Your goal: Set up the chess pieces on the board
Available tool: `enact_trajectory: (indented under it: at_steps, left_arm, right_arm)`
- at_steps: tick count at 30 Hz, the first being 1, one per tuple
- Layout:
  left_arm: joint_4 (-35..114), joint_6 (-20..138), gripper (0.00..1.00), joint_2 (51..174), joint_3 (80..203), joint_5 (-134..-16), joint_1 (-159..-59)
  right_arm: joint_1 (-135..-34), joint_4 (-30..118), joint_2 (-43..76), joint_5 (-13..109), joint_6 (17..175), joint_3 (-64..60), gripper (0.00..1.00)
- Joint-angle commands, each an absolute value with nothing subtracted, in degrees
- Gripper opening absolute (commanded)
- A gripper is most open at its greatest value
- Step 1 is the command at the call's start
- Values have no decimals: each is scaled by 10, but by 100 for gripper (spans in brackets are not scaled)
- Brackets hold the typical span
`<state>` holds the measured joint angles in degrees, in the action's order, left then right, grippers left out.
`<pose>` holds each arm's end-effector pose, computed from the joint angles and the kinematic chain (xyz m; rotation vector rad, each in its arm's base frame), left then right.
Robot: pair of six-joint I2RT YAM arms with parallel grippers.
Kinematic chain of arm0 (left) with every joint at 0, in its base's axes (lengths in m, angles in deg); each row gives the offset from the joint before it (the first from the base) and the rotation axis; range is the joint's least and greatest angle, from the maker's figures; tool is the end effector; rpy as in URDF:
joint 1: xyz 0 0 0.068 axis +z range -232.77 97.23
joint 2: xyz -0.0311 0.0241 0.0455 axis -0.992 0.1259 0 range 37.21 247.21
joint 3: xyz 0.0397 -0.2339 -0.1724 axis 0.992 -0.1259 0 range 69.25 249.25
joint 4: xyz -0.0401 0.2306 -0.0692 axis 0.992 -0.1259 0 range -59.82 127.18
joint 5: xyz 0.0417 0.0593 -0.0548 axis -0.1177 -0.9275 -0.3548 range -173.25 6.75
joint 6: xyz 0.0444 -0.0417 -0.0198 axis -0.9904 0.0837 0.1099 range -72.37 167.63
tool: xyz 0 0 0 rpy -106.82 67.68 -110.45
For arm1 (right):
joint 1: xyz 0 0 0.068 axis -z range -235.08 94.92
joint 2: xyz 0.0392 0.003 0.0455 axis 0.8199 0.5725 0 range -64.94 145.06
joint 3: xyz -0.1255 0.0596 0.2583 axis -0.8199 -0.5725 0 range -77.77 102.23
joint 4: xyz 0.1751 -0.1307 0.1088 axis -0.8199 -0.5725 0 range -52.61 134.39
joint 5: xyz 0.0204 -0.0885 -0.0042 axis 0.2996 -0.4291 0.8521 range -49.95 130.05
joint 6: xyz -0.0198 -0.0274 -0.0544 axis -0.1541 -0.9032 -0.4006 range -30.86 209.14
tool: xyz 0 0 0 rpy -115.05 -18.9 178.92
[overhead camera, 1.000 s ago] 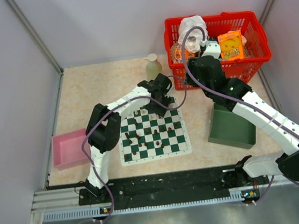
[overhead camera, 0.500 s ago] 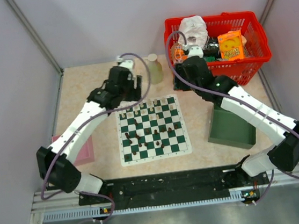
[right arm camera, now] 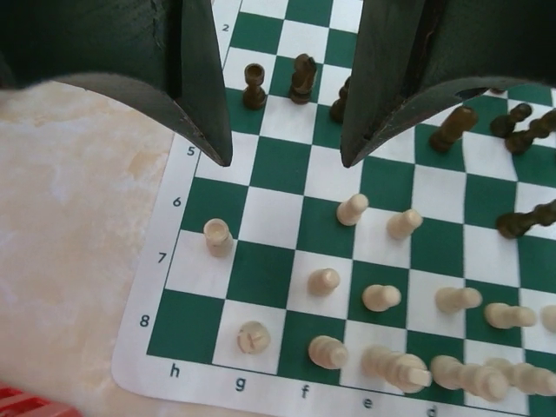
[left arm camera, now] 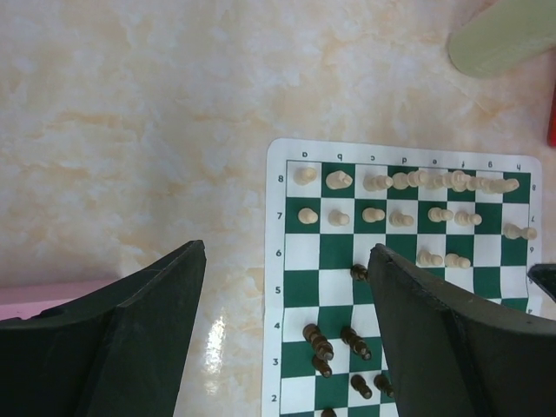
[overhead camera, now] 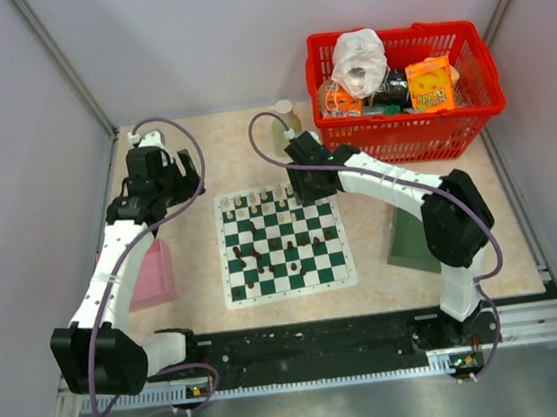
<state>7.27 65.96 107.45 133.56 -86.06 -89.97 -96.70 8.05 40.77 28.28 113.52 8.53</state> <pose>0.2534 -0.0296 0.3458 -0.2410 2.1891 -0.1960 0.3056 0.2578 0.2680 -0.2992 2.5082 0.2056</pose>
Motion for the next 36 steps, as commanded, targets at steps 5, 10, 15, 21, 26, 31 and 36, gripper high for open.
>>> enact_trajectory:
  at_steps: [5, 10, 15, 21, 26, 31, 36]
  left_arm:
    - [110, 671, 81, 1063, 1318, -809, -888]
    - [113, 671, 81, 1072, 1319, -800, -886]
    - [116, 674, 81, 1076, 1320, -793, -885]
    - [117, 677, 80, 1080, 1317, -788, -884]
    - [118, 678, 79, 1081, 1314, -786, -884]
    - [117, 678, 79, 1082, 1311, -785, -884]
    - [118, 678, 78, 1082, 1311, -784, -883]
  right_arm:
    - [-937, 128, 423, 270, 1151, 68, 51]
    - [-929, 142, 442, 277, 1148, 53, 47]
    - [-924, 161, 451, 272, 1140, 47, 42]
    - [-919, 178, 467, 266, 1128, 49, 37]
    - [-916, 177, 477, 262, 1122, 54, 36]
    - [-915, 177, 481, 262, 1119, 55, 33]
    - [-914, 178, 481, 255, 1113, 60, 25]
